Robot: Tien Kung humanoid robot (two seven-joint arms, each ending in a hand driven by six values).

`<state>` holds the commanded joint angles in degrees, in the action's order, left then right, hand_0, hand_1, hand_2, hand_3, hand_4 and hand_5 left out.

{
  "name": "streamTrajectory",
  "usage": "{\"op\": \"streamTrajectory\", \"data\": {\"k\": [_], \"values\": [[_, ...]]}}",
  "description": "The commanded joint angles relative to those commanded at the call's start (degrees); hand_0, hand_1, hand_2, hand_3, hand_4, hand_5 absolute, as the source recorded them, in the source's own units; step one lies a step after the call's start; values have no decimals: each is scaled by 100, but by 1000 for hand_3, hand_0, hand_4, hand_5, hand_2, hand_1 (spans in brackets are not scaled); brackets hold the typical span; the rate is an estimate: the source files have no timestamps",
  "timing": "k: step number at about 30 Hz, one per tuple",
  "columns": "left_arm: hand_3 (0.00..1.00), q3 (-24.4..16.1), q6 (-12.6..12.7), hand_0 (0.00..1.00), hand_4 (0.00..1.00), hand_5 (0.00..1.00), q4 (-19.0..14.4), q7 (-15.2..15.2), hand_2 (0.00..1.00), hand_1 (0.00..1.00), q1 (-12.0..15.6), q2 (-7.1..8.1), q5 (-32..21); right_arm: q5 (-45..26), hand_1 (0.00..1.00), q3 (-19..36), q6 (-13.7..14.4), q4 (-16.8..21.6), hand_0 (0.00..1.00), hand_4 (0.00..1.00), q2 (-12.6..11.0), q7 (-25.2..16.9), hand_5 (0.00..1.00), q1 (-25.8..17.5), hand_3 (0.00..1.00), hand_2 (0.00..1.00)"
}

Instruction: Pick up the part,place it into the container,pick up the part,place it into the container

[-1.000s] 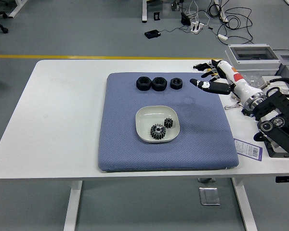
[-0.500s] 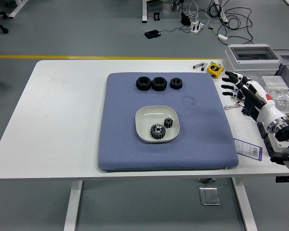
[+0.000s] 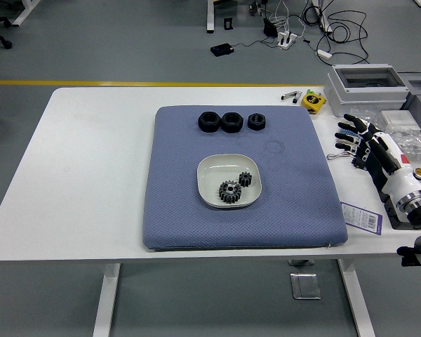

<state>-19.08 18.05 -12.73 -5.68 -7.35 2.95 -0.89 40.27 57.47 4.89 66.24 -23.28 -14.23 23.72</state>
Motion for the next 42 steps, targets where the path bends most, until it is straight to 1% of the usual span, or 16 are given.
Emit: {"op": "streamTrajectory", "data": {"k": [11,12,23,24,30,31,36,37,42], "values": [[597,31,-4,526,588,572,8,21,683,551,-37,-10,-59,2,762,104,5,-202,737,998,76,47,810,3,837,814],[596,31,-3,526,585,570,8,20,680,551,-42,-11,-59,13,747,106,5,-212,716,998,79,54,812,6,814,801],[596,51,-13,526,584,569,9,23,680,552,-46,-10,-84,-3,737,119,38,-247,705,998,110,66,814,36,809,789],[596,52,-13,526,585,569,9,23,678,551,-46,-10,-84,-5,710,121,39,-250,661,998,113,68,814,37,807,780],[596,79,-14,526,585,569,8,39,678,551,-52,-9,-125,-10,710,131,64,-257,661,998,121,74,814,50,807,780],[595,77,-13,527,584,568,8,38,679,551,-55,-9,-123,-13,672,131,68,-260,595,998,124,75,815,55,799,757],[595,77,-12,527,584,568,7,36,679,551,-59,-11,-131,-22,672,137,86,-271,595,998,126,77,815,68,799,757],[596,74,-11,526,584,567,6,32,680,551,-60,-12,-123,-25,645,139,93,-275,521,998,125,80,816,69,785,733],[596,72,-15,526,584,567,5,28,680,551,-56,-13,-114,-25,645,172,89,-281,521,998,134,101,816,60,785,733]]}}
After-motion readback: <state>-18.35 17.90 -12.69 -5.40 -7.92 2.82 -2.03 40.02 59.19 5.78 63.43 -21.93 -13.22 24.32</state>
